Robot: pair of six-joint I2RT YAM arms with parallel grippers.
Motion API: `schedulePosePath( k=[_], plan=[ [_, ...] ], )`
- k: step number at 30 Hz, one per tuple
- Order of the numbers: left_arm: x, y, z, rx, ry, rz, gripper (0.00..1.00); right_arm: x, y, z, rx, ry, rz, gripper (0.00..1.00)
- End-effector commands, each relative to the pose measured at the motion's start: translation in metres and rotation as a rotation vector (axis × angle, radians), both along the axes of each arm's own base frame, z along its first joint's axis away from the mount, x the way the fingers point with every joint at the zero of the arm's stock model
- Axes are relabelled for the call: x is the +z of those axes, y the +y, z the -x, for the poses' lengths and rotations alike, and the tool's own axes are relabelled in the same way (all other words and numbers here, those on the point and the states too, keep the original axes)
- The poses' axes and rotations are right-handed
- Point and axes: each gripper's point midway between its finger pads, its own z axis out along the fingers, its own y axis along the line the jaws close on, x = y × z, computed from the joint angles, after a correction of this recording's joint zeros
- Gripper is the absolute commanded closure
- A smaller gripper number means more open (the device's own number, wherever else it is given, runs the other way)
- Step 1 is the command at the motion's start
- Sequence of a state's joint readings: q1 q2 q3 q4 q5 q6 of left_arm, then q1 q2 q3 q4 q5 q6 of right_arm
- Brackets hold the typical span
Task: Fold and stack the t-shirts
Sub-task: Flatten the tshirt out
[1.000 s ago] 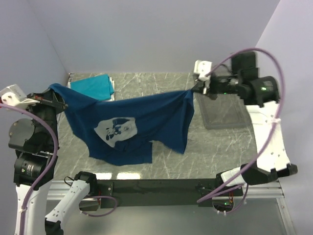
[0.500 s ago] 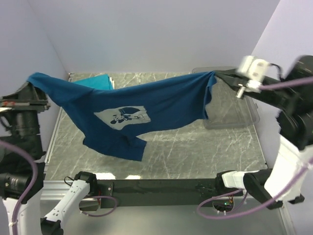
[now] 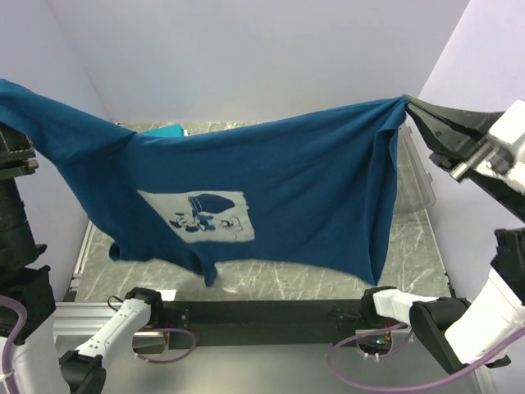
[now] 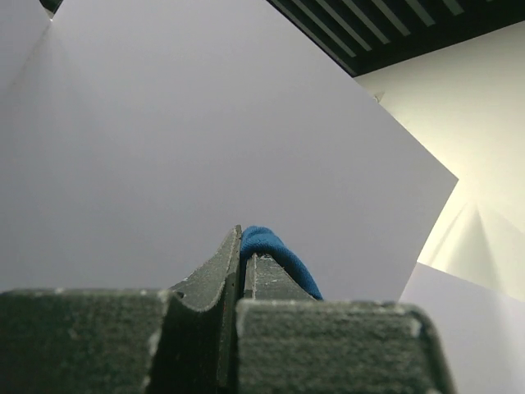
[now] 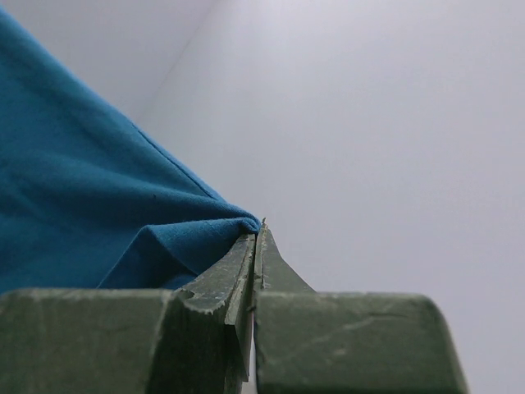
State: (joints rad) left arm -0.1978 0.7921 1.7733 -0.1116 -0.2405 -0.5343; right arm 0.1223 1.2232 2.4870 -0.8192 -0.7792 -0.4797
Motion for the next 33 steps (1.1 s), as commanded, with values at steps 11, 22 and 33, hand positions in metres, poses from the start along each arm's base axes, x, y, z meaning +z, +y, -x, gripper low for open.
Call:
schedulePosePath(
  k=[11,22,33],
  plan=[
    [-0.184,-0.014,-0.168,0.085,0.495,-0.028,1.0,-0.216,0.021,-0.138,0.042,0.514,0.103,1.0],
    [-0.422,-0.029,-0.302,0.132,0.963,-0.056,1.0,-0.429,0.027,-0.235,-0.01,0.829,0.182,1.0],
    [-0.449,-0.038,-0.371,0.137,1.051,-0.081,1.0,-0.464,0.011,-0.313,-0.205,0.93,0.172,1.0]
  ],
)
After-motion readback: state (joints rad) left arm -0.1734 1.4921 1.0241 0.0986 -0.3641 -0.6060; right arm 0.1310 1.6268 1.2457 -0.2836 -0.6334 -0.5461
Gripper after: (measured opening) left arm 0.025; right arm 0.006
